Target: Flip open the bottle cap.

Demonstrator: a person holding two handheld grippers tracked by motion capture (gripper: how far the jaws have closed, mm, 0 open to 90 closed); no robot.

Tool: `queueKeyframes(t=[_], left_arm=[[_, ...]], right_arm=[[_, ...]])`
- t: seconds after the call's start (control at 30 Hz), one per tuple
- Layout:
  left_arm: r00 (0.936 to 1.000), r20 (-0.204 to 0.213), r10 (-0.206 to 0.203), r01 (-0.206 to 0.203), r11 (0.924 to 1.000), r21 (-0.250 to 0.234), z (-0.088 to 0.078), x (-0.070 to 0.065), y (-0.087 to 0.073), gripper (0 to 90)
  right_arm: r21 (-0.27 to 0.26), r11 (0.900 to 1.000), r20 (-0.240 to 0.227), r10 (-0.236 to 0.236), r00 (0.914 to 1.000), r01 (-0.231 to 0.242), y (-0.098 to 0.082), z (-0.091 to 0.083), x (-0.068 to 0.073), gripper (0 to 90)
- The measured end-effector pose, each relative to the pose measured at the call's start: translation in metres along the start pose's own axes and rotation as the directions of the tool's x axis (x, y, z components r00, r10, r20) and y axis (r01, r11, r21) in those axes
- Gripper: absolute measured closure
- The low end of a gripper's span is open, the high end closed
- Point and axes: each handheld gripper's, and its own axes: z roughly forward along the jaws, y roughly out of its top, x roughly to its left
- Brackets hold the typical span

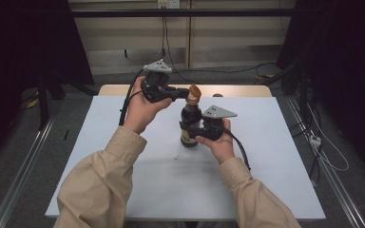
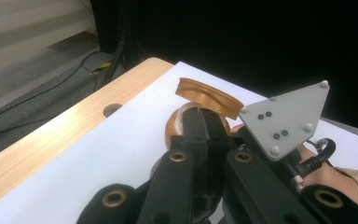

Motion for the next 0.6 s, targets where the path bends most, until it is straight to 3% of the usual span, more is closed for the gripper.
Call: queueKeyframes(t=[0.37,0.6], left_arm=[[0.9998,0.003,-0.019,0.019,0.9995,-0.027,0.0006,-0.0012,0.003,90.0],[1.0,-0.003,-0.007,0.006,0.9997,-0.025,0.0013,-0.0035,0.0058,90.0]], right_arm=[[0.001,1.0,0.0,-0.005,1.0,0.005,0.0,0.0003,0.0015,30.9],[-0.004,1.0,0.002,-0.007,1.0,0.007,-0.0009,0.0002,0.0022,30.8]])
